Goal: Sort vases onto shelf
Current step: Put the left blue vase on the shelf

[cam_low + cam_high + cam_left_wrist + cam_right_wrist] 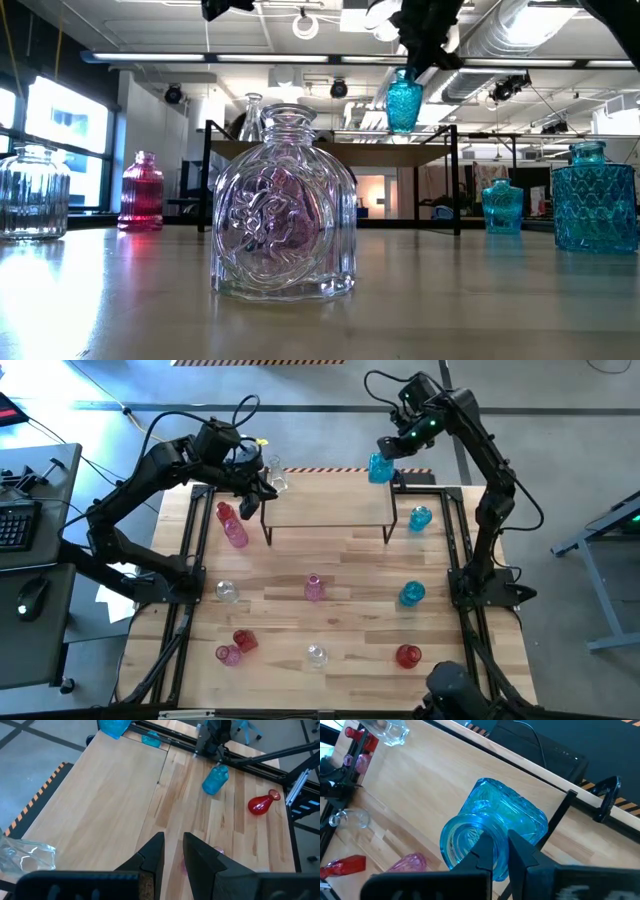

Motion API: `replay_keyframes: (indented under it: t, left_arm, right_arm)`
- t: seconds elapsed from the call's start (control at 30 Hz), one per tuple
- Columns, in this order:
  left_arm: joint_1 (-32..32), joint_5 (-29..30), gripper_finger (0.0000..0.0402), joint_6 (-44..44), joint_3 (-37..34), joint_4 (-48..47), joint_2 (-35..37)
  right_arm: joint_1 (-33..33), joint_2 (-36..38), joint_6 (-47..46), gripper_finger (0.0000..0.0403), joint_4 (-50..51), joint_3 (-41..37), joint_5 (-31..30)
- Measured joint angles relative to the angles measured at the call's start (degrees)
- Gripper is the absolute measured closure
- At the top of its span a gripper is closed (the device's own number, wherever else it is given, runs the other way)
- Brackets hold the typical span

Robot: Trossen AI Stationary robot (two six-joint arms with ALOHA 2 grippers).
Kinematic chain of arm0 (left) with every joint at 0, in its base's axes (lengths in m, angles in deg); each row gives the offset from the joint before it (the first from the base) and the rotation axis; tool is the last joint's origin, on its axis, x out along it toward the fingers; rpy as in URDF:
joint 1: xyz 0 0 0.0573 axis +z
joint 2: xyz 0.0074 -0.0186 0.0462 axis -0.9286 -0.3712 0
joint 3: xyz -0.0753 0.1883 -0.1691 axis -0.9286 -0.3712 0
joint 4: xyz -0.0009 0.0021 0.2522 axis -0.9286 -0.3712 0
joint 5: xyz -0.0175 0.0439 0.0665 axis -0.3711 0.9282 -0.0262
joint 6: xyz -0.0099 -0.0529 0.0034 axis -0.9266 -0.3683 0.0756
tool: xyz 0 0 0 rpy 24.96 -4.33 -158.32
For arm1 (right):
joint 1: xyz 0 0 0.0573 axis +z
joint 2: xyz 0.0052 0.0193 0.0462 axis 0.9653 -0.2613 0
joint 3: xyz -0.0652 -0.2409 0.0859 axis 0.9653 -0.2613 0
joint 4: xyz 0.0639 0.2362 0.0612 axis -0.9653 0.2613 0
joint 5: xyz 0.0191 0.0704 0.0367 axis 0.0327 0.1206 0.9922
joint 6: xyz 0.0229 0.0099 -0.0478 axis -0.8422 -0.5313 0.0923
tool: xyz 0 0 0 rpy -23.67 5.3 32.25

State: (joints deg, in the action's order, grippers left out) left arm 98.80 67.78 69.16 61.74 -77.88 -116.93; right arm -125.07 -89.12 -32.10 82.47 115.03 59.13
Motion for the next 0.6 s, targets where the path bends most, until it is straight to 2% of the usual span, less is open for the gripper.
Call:
replay_keyframes:
  t: [0.33,0.6]
  left_arm:
    - [0.02,0.06,0.0339,0.0,0.0,0.0,0.02]
    - [0.04,0.08,0.0339,0.04,0.0,0.0,0.02]
  right_arm:
    - [0.81,0.0,0.39,0.0397,0.03,-6.26,-0.06]
    - [0.81,0.0,0.8,0.0398,-2.03,-7.03,-1.64]
